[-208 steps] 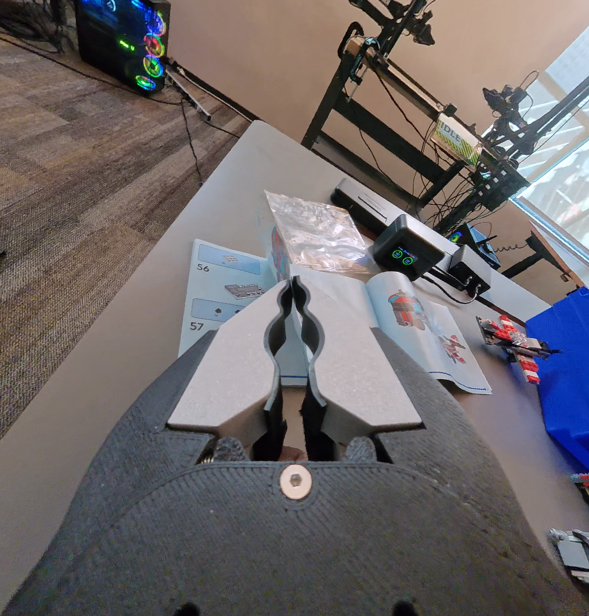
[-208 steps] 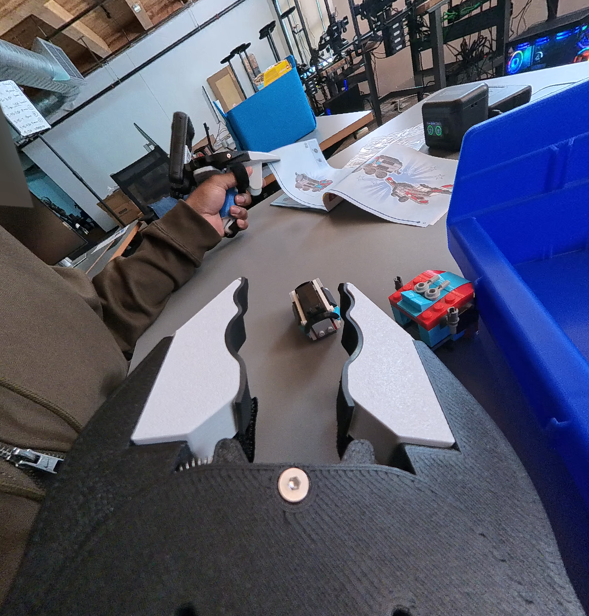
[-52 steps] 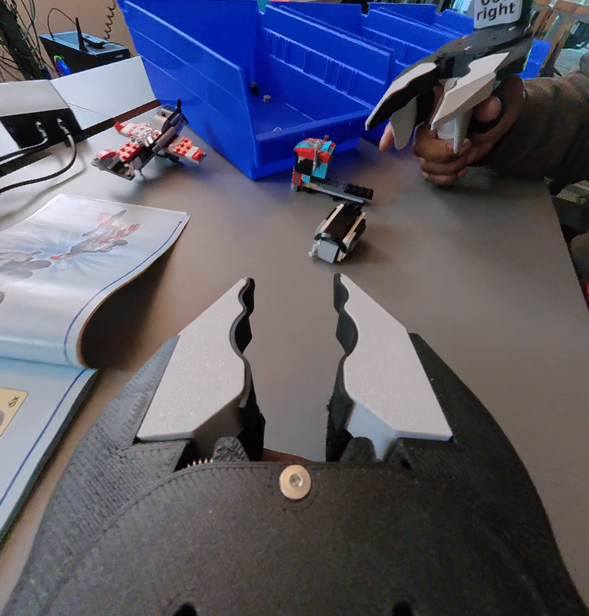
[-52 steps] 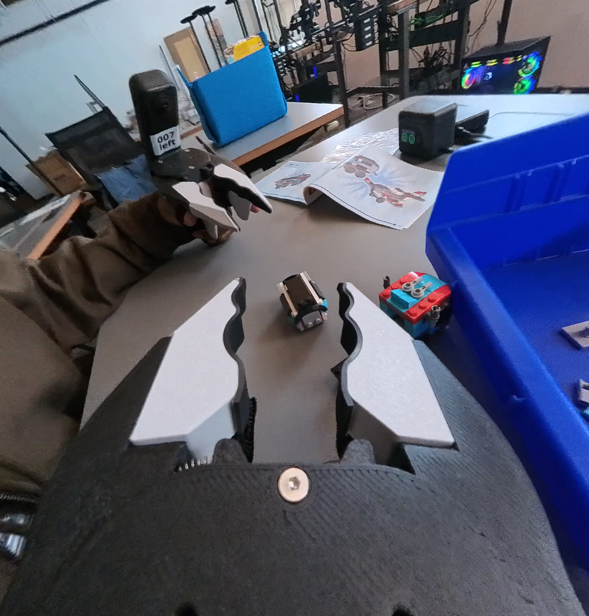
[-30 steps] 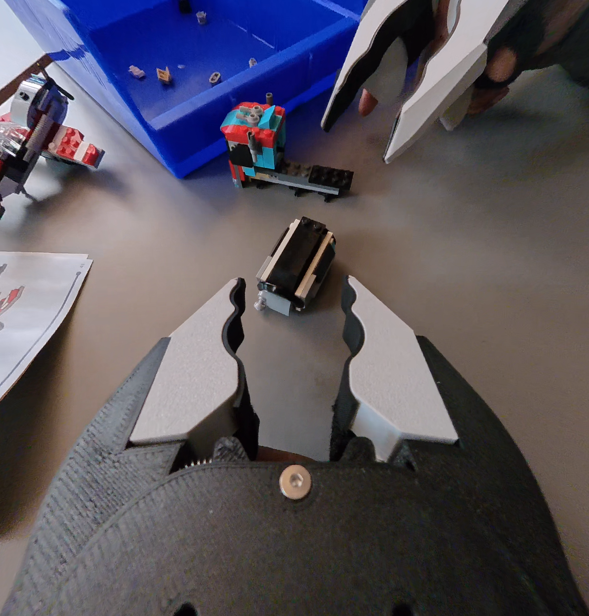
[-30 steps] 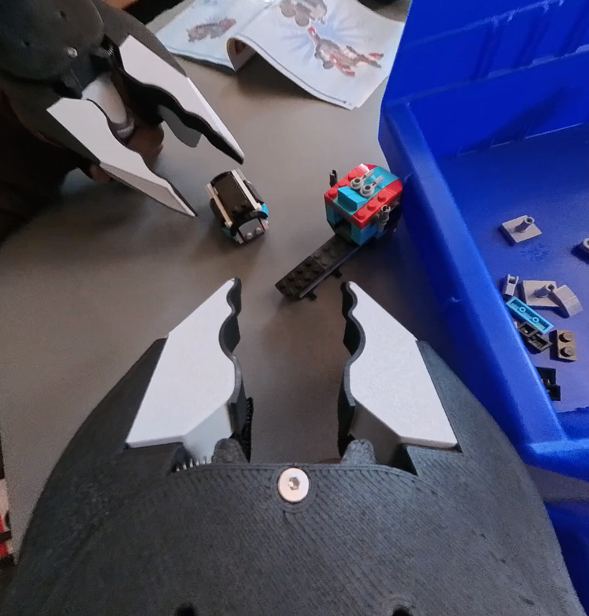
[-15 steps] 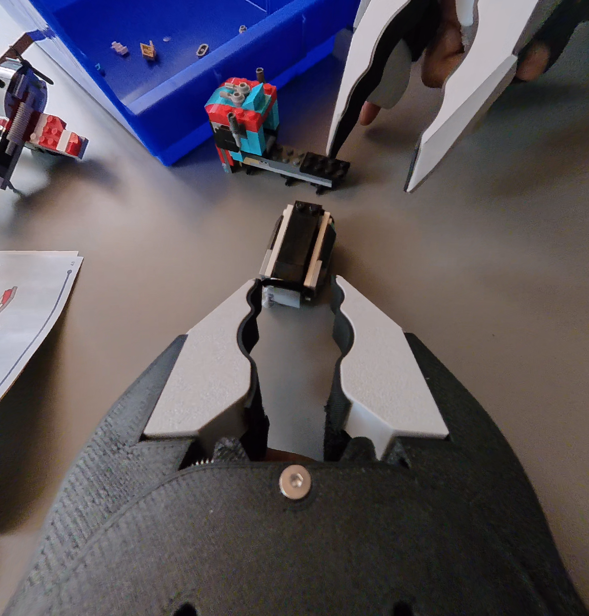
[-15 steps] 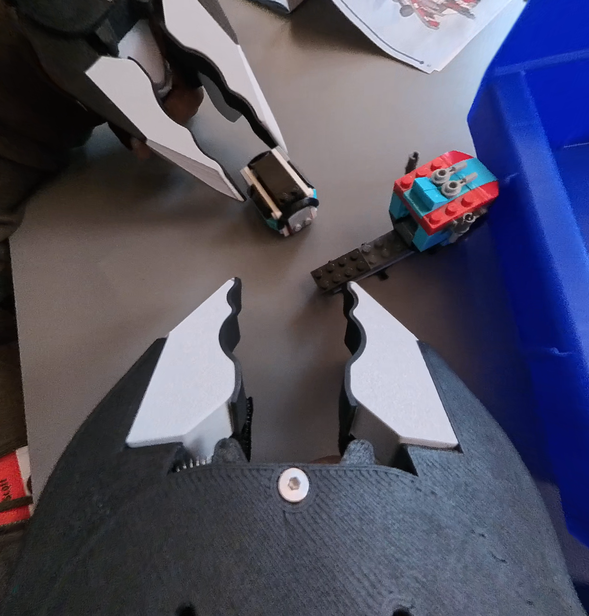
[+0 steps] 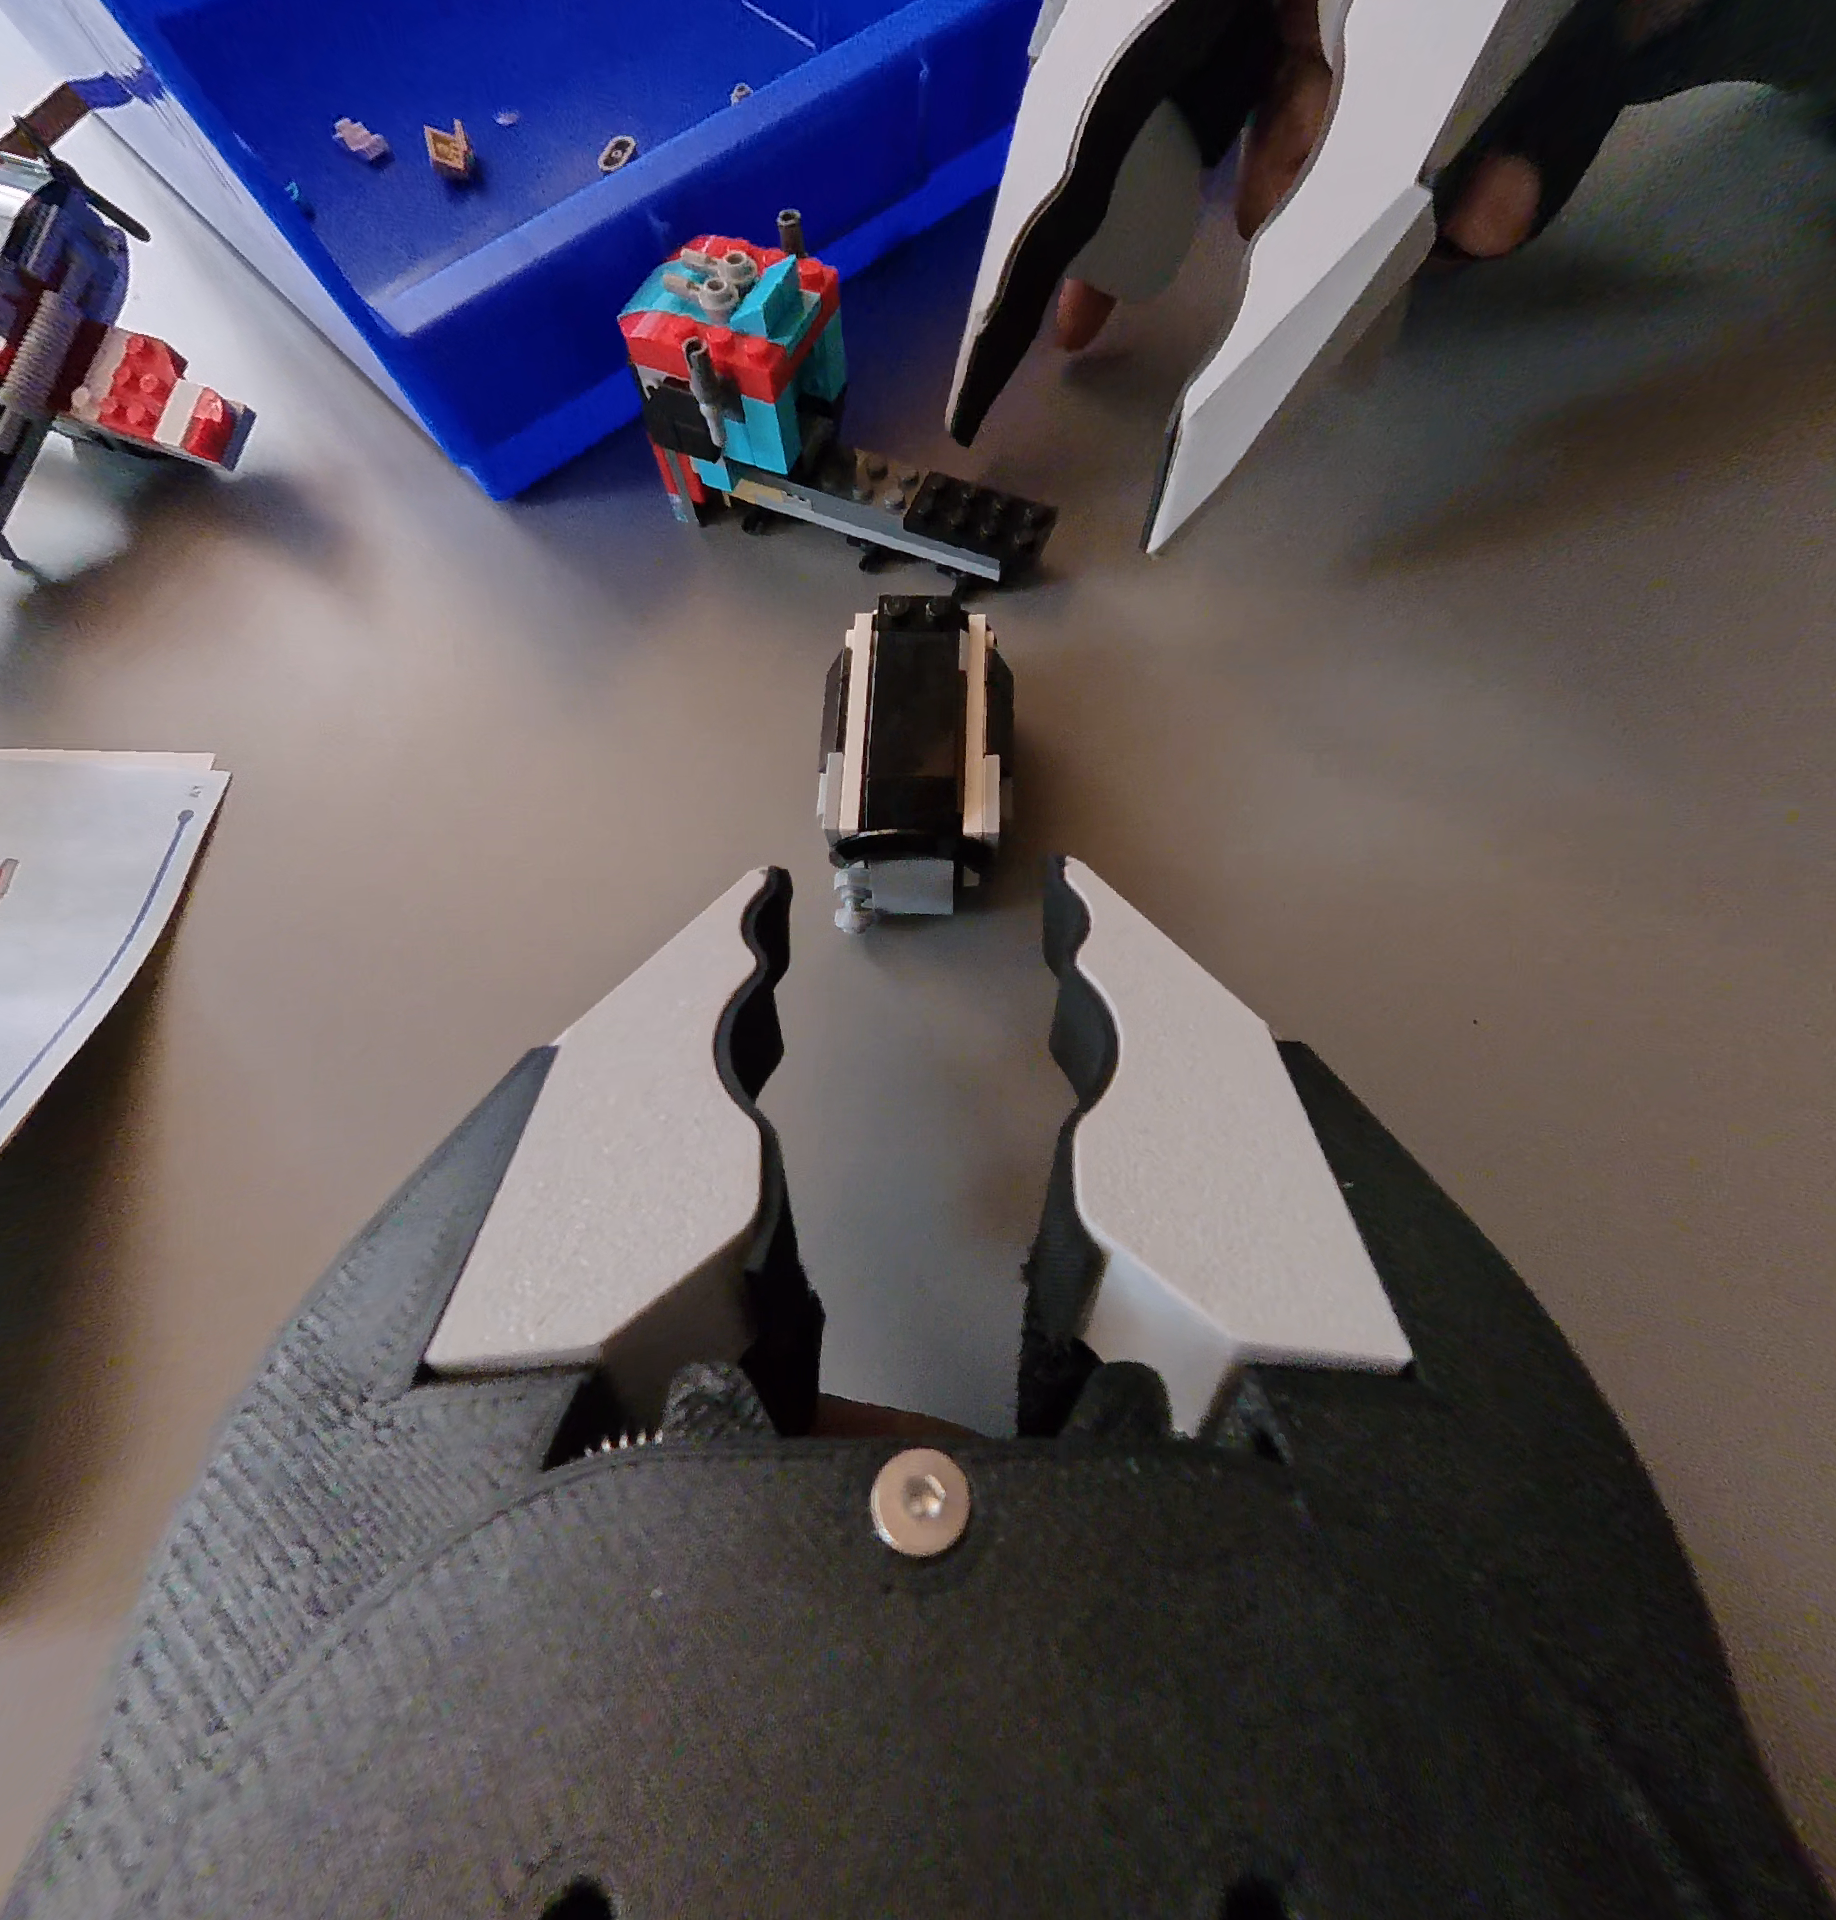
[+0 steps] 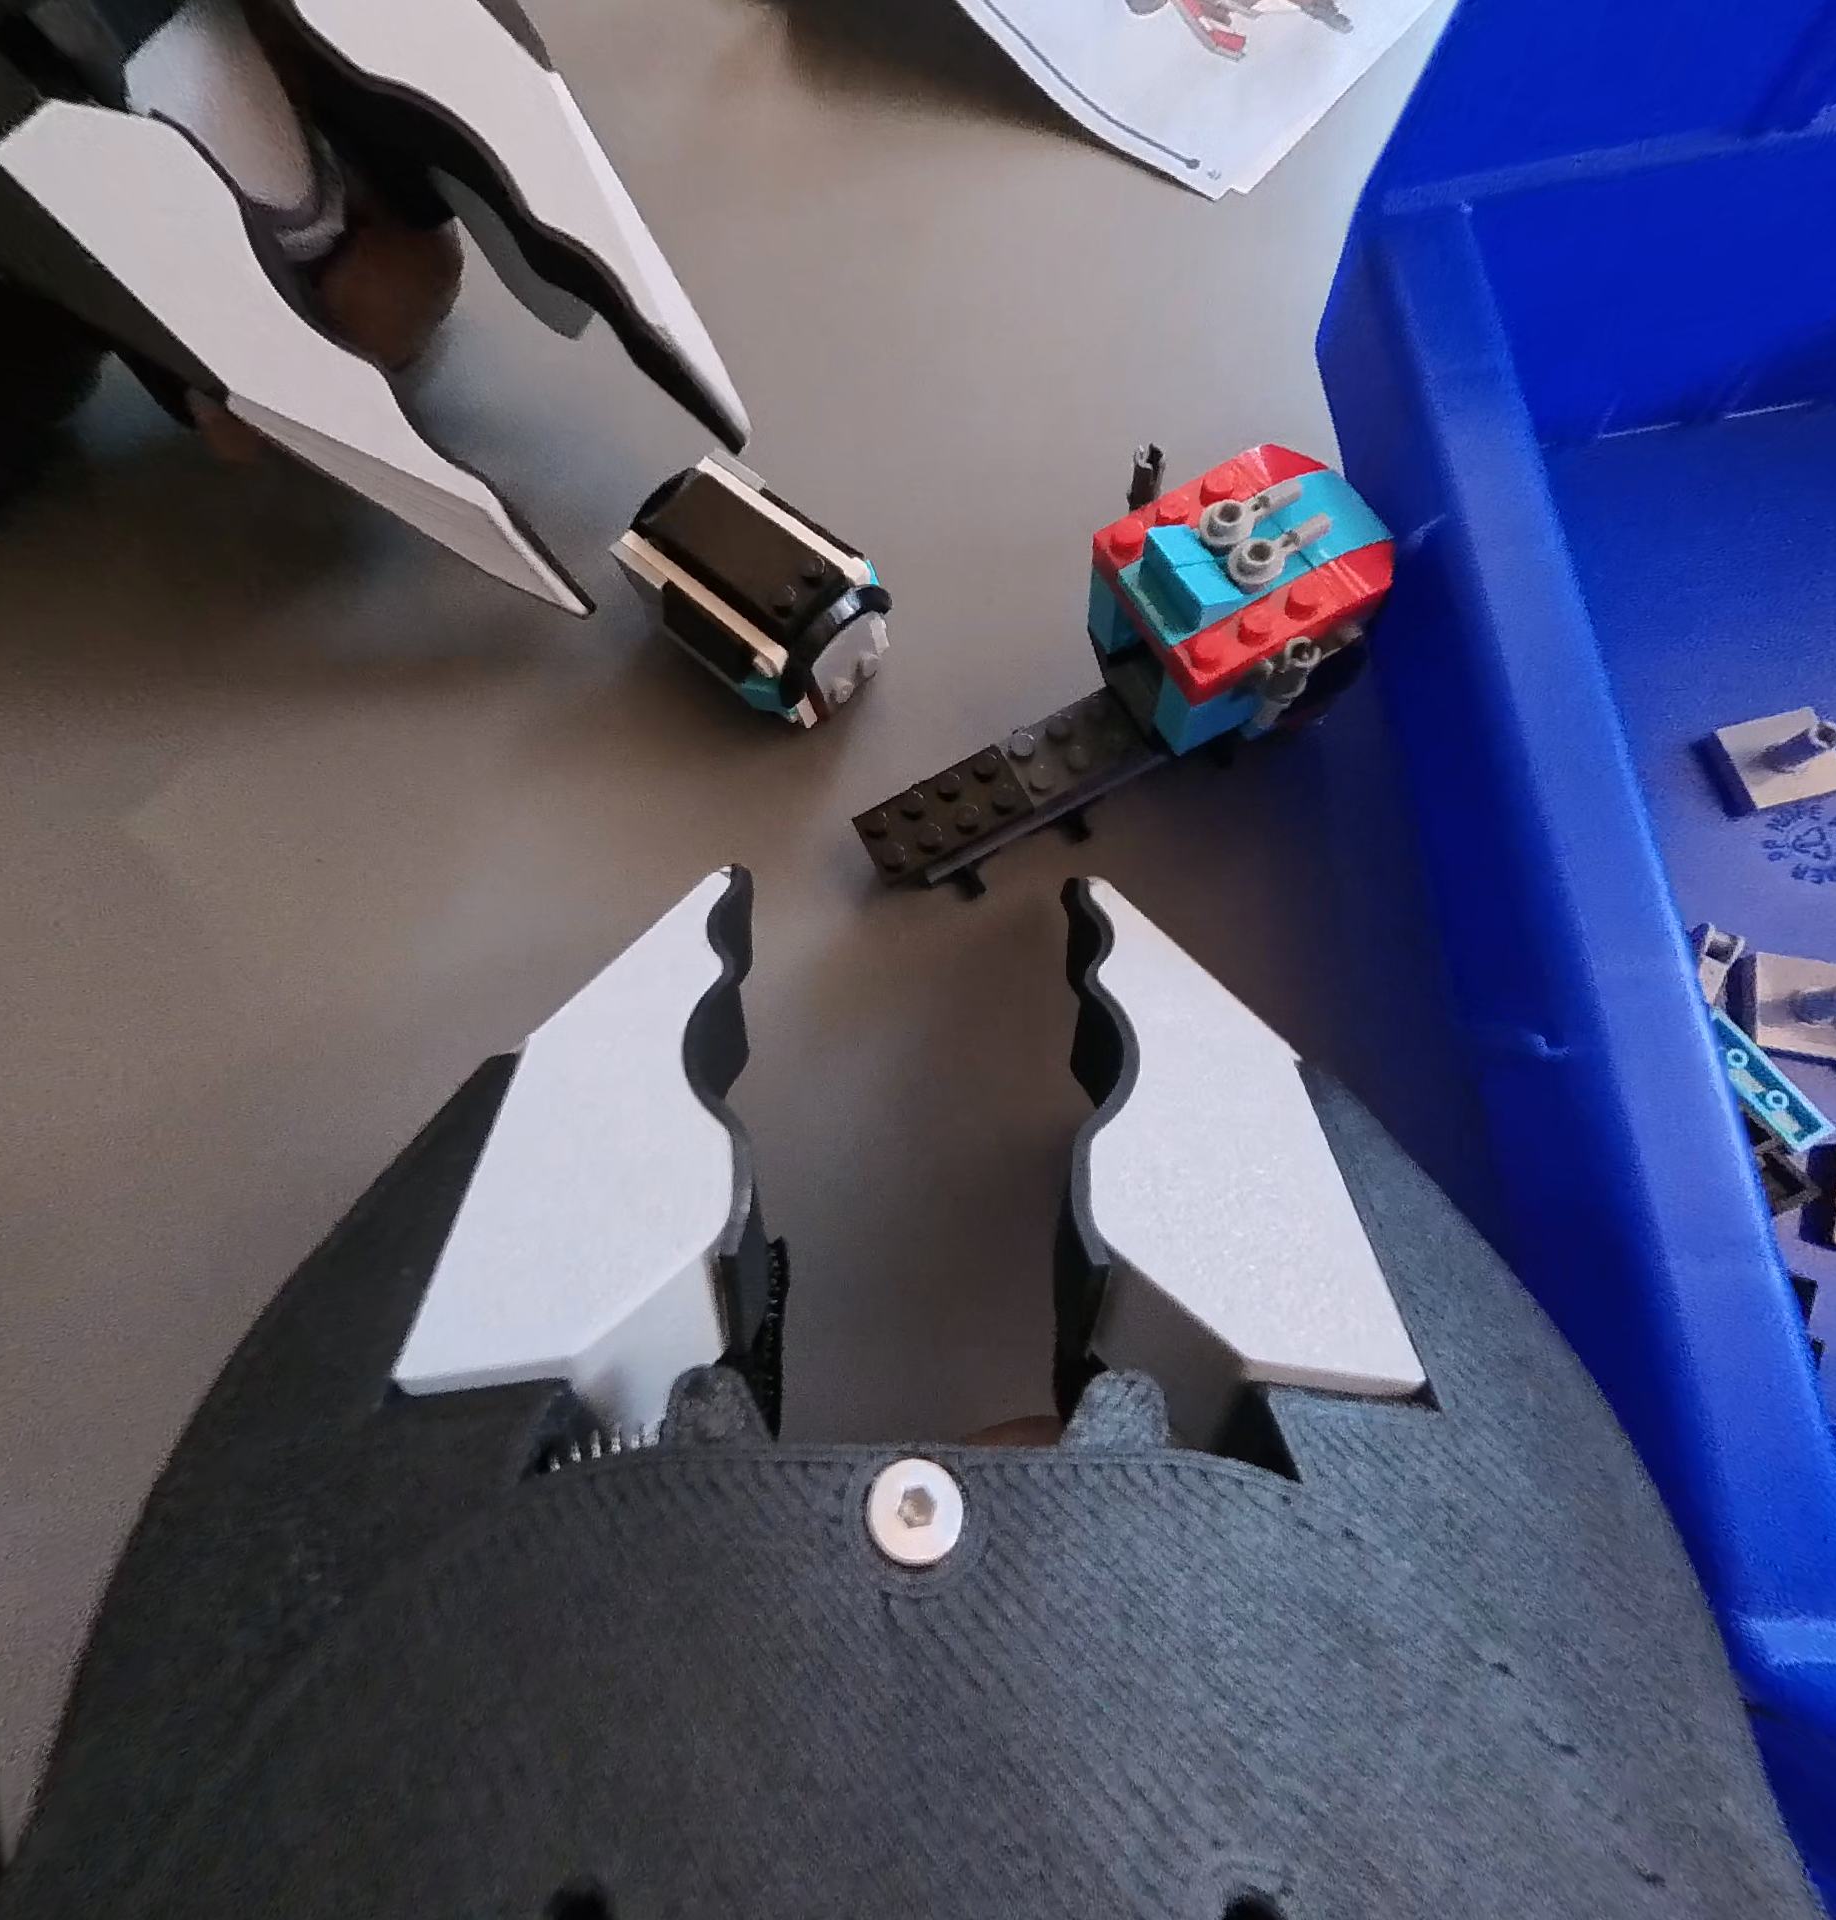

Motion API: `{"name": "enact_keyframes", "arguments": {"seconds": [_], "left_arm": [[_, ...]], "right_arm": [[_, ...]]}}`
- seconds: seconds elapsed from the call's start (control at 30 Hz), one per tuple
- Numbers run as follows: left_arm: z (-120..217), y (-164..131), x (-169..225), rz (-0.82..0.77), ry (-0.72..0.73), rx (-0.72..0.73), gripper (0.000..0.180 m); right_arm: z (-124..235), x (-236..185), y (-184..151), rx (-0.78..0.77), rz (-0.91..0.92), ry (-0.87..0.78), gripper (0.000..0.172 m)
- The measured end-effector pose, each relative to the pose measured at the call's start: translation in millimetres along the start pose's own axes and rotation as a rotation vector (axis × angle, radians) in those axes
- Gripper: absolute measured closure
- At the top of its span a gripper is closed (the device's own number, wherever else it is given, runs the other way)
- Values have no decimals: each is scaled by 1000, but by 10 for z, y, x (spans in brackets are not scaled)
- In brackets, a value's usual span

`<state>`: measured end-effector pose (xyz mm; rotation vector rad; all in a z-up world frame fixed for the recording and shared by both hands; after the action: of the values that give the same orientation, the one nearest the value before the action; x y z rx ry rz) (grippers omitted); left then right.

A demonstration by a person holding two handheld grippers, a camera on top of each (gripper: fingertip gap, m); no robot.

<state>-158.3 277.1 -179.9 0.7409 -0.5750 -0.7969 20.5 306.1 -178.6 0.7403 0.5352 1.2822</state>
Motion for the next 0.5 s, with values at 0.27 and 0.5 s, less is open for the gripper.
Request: {"name": "enact_keyframes", "arguments": {"seconds": [0.27, 0.5], "left_arm": [[-45, 8, -6, 2, 26, -17, 128], [-58, 13, -3, 4, 30, -19, 128]], "right_arm": [[-145, -6, 63, -39, 56, -10, 110], [-204, -181, 141, -20, 127, 62, 111]]}}
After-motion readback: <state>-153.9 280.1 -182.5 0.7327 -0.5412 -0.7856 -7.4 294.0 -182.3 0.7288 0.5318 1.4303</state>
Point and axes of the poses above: each gripper's, where its closed fingertips meet, z back along the fingers, y out of its top, x = y × z across the jaws, the point moved 6 cm from there along z, back along the fingers, and after that the axes turned 15 degrees about z, right-handed, at the moved point
